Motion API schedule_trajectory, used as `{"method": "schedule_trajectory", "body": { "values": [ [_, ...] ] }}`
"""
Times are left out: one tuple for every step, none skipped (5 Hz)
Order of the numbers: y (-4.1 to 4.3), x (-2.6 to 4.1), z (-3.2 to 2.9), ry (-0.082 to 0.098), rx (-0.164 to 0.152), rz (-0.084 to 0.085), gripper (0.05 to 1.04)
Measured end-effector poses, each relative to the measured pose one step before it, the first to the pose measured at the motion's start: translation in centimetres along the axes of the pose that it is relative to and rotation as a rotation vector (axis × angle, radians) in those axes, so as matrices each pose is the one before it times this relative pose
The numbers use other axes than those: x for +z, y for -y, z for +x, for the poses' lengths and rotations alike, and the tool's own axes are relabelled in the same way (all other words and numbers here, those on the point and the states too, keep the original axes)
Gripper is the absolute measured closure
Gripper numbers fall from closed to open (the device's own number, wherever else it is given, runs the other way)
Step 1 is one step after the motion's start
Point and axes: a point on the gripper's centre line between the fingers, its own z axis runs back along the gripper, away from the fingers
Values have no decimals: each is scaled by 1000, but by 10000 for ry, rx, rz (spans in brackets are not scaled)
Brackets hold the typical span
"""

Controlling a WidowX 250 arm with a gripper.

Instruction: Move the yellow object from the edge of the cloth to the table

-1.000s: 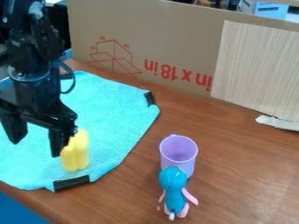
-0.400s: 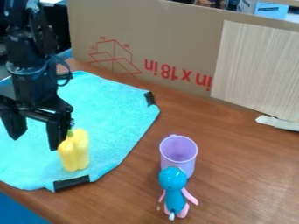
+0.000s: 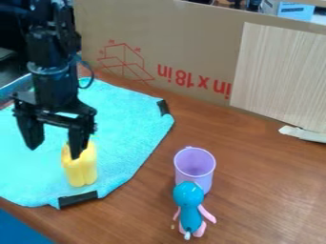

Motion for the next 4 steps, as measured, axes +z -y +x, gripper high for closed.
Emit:
{"method": "schedule_trajectory", "body": {
  "values": [
    [442, -279, 444, -176, 178, -58, 127],
    [-28, -510, 297, -151, 230, 118, 408],
    [-36, -166, 239, 96, 114, 162, 713],
    [110, -121, -54, 47, -50, 155, 926]
  ]
}}
